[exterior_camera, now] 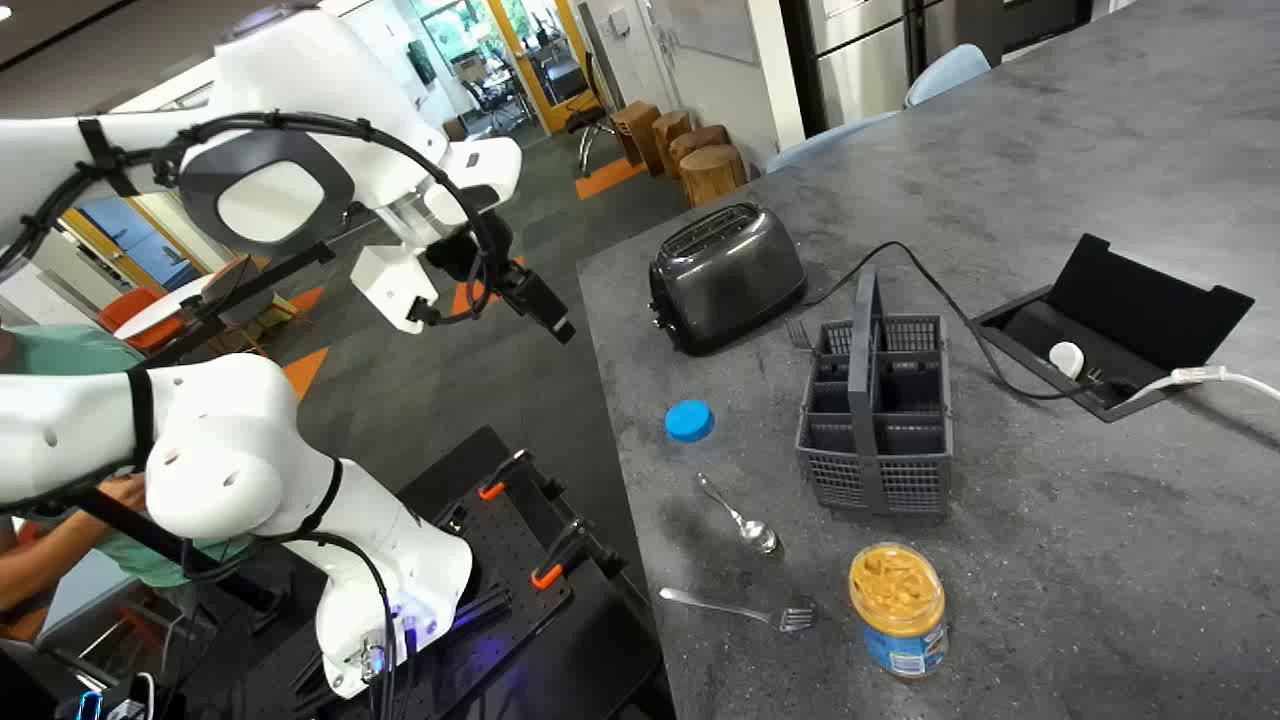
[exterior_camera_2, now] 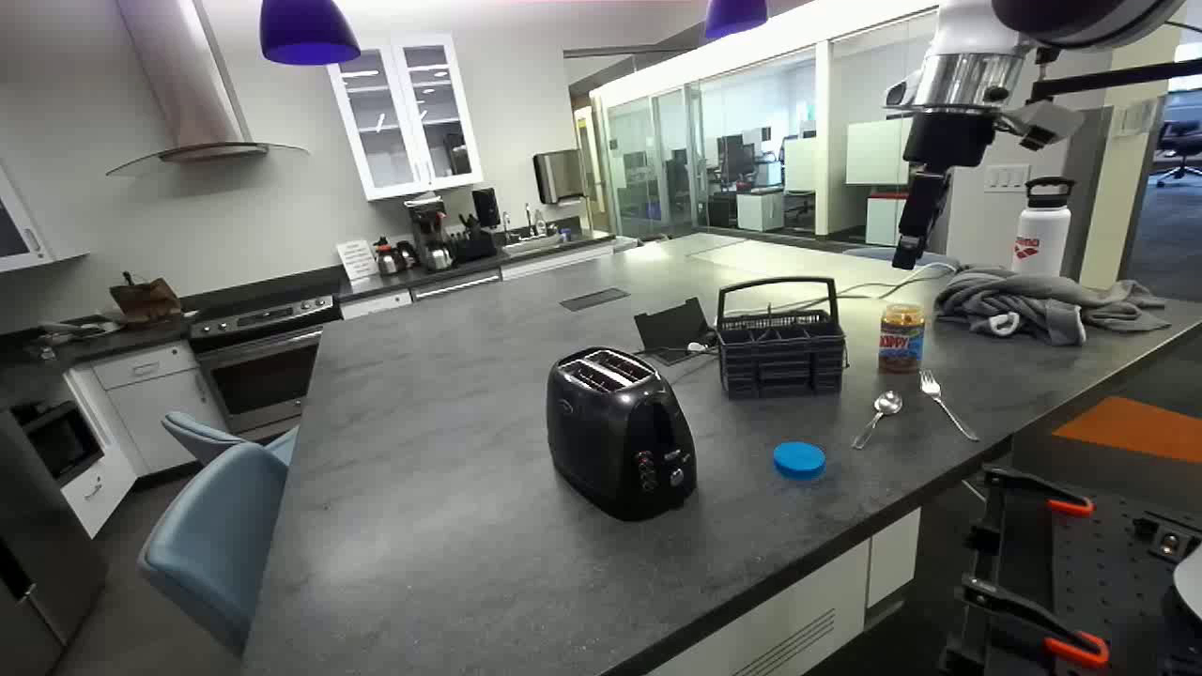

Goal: Press the button on the right bottom of the toaster

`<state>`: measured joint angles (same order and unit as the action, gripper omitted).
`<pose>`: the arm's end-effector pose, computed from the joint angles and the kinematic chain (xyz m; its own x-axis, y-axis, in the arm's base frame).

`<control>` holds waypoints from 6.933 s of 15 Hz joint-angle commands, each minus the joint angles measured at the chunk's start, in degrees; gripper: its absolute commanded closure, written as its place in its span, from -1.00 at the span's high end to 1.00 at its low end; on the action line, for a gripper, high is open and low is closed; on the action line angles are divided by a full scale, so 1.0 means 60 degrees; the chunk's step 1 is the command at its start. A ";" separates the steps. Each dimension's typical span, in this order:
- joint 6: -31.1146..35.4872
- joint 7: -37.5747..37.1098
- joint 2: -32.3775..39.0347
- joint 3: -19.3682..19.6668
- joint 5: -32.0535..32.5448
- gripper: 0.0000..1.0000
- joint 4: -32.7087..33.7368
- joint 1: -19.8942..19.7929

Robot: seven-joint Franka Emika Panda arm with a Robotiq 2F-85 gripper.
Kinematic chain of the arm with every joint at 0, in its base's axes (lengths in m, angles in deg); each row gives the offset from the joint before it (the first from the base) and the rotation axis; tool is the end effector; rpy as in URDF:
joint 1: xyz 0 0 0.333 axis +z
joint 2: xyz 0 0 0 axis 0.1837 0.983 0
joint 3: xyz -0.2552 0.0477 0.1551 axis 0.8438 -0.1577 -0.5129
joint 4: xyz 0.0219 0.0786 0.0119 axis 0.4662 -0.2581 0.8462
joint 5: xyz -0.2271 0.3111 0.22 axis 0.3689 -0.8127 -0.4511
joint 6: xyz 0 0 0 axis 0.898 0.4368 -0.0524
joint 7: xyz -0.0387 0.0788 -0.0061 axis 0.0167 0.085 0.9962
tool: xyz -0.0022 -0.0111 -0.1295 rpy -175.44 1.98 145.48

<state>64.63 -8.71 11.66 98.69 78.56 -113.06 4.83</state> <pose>0.3530 -0.1324 0.3765 0.9771 0.0404 0.2087 0.0641 -0.9921 -0.1078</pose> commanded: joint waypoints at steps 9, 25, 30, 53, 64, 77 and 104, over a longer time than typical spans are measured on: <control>0.0346 -0.0129 0.0338 -0.0273 -0.0217 1.00 -0.0061 0.0093; 0.6565 -0.3244 0.6039 -0.2873 -0.0917 1.00 -0.0029 0.1253; 0.6360 -0.3105 0.6097 -0.2880 -0.0812 1.00 0.0114 0.1170; 0.9582 -0.6990 0.9485 -0.3213 0.3333 -1.00 0.1503 0.1065; 1.0664 -0.6823 1.1114 -0.2386 0.3248 -1.00 0.2338 0.1855; 1.1597 -0.6873 1.1522 -0.2466 0.2959 -1.00 0.2473 0.1775; 1.1339 -0.5300 0.7314 0.1964 0.2220 -1.00 0.0138 0.5492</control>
<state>133.67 -41.85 60.00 109.64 90.06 -112.21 38.00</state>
